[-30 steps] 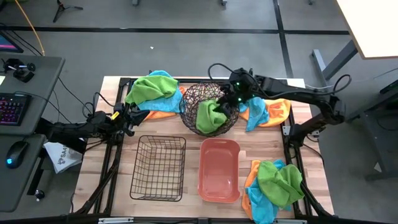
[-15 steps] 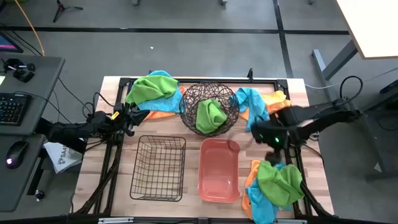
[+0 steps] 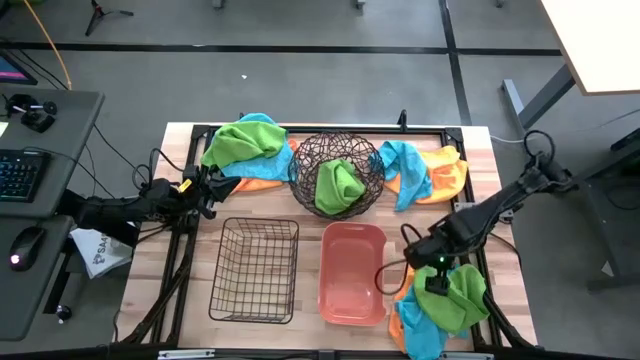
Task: Sort microfiber towel by color & place in baskets
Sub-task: Put the bottom green microfiber towel into the black woven basket
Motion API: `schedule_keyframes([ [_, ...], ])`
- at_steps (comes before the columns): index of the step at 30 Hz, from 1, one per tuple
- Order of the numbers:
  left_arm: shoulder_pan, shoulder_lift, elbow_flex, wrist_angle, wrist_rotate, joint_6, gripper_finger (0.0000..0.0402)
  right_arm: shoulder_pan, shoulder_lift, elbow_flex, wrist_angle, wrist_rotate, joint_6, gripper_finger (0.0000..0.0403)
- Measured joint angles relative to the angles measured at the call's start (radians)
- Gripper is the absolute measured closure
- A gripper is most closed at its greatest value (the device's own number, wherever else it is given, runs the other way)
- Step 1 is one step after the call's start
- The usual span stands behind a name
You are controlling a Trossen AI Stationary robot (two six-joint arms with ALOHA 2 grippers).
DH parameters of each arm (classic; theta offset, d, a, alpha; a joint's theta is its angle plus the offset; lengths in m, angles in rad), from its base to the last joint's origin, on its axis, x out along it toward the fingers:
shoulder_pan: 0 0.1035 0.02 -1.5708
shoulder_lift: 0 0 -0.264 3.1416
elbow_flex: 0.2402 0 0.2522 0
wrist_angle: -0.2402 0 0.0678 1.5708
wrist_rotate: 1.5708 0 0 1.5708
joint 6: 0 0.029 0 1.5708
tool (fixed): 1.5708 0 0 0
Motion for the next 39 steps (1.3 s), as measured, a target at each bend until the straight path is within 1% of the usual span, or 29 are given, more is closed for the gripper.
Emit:
schedule_keyframes([
  [5,0.0,0.0,0.0,0.0,0.0,0.0,0.0401,0.062,0.07,0.001,0.033,0.057,-0.079,0.0094],
  [9,0.0,0.0,0.0,0.0,0.0,0.0,0.0401,0.103,0.122,0.001,0.044,0.092,-0.089,0.0096],
  [11,0.0,0.0,0.0,0.0,0.0,0.0,0.0401,0.111,0.139,0.001,0.045,0.087,-0.084,0.0111],
  [13,0.0,0.0,0.0,0.0,0.0,0.0,0.0401,0.113,0.144,0.001,0.058,0.057,-0.084,0.0152],
  [14,0.0,0.0,0.0,0.0,0.0,0.0,0.0401,0.113,0.143,0.007,0.055,0.047,-0.081,0.0184],
  [16,0.0,0.0,0.0,0.0,0.0,0.0,0.0401,0.108,0.139,0.041,0.018,0.044,-0.083,0.0272],
  [17,0.0,0.0,0.0,0.0,0.0,0.0,0.0401,0.101,0.133,0.072,-0.005,0.043,-0.095,0.0325],
  [18,0.0,0.0,0.0,0.0,0.0,0.0,0.0401,0.09,0.122,0.104,-0.026,0.046,-0.112,0.0363],
  [19,0.0,0.0,0.0,0.0,0.0,0.0,0.0401,0.075,0.109,0.14,-0.052,0.052,-0.132,0.038],
  [22,0.0,0.0,0.0,0.0,0.0,0.0,0.0401,0.003,0.07,0.258,-0.181,0.11,-0.171,0.0382],
  [25,0.0,0.0,0.0,0.0,0.0,0.0,0.0401,-0.109,0.025,0.413,-0.344,0.191,-0.229,0.0398],
  [27,0.0,0.0,0.0,0.0,0.0,0.0,0.0401,-0.192,0.002,0.531,-0.431,0.271,-0.274,0.0395],
  [29,0.0,0.0,0.0,0.0,0.0,0.0,0.0401,-0.271,-0.012,0.664,-0.468,0.378,-0.313,0.0398],
  [33,0.0,0.0,0.0,0.0,0.0,0.0,0.0401,-0.409,-0.015,0.92,-0.459,0.587,-0.43,0.0399],
  [35,0.0,0.0,0.0,0.0,0.0,0.0,0.0401,-0.47,-0.014,1.02,-0.413,0.656,-0.509,0.0401],
  [36,0.0,0.0,0.0,0.0,0.0,0.0,0.0401,-0.498,-0.013,1.061,-0.378,0.676,-0.557,0.0401],
  [39,0.0,0.0,0.0,0.0,0.0,0.0,0.0401,-0.576,-0.012,1.139,-0.251,0.676,-0.684,0.0401],
])
